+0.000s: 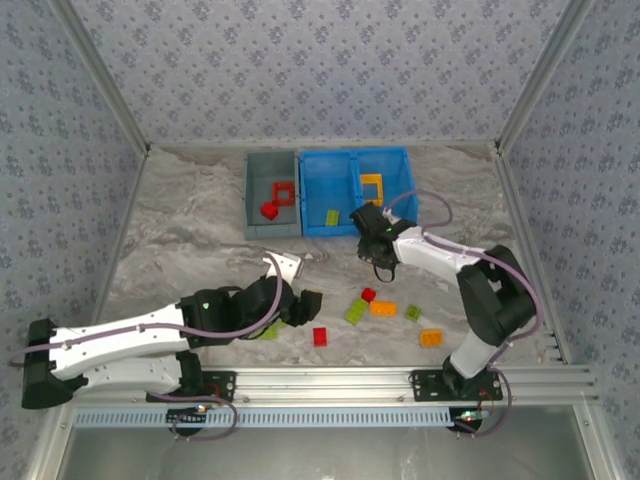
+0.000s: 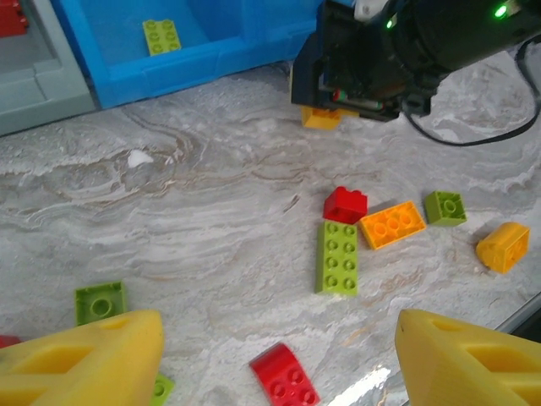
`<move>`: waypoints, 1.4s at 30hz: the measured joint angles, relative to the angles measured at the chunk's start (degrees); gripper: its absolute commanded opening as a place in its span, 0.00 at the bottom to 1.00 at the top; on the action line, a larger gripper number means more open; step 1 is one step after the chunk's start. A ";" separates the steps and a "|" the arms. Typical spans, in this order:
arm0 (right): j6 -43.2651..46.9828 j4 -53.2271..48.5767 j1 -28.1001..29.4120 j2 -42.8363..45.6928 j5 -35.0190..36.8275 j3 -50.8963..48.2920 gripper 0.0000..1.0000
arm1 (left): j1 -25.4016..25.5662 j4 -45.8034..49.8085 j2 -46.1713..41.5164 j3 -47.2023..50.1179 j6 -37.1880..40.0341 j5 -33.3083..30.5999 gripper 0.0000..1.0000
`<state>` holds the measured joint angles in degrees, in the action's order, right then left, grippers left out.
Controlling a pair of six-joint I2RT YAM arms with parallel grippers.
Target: Sort the legos into containers by color
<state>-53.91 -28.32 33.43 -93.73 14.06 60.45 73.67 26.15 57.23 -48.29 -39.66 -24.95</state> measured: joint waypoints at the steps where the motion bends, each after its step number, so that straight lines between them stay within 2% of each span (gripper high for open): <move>1: 1.27 -0.90 -0.76 0.74 0.72 1.36 0.28 | 0.00 -0.28 0.81 -0.90 0.17 0.00 0.72; 7: 11.13 -3.82 -8.59 -1.90 2.82 16.68 0.28 | 0.00 -2.36 6.47 -6.91 1.33 -1.60 0.72; 12: 16.55 -4.96 -12.94 -11.37 2.73 25.14 0.28 | 0.00 -3.06 9.05 -9.73 2.47 -2.58 0.72; 22: 23.67 -10.97 -14.23 -26.80 3.32 41.16 0.31 | 0.00 -3.69 10.93 -11.63 2.73 -2.54 0.72; 26: 24.85 -13.66 -14.84 -31.89 5.31 48.83 0.37 | 0.00 -3.69 10.93 -11.63 2.62 -2.56 0.71; 30: 25.75 -15.91 -15.34 -35.04 6.27 52.52 0.58 | 0.02 -3.32 10.86 -11.63 2.03 -2.97 0.72; 32: 26.45 -16.79 -15.28 -35.28 6.54 52.87 0.64 | 0.02 -2.45 10.58 -11.61 1.40 -3.23 0.72; 38: 27.67 -17.94 -13.66 -33.73 7.02 53.42 0.67 | -0.07 3.39 8.66 -11.58 -2.93 -5.75 0.73; 42: 27.85 -18.64 -11.67 -29.14 7.02 53.44 0.66 | -2.69 11.04 8.04 -11.52 -7.98 -6.23 0.74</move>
<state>-26.06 -46.96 21.76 -122.87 21.08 113.89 70.98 37.19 65.28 -59.81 -47.64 -31.18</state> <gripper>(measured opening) 0.666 0.733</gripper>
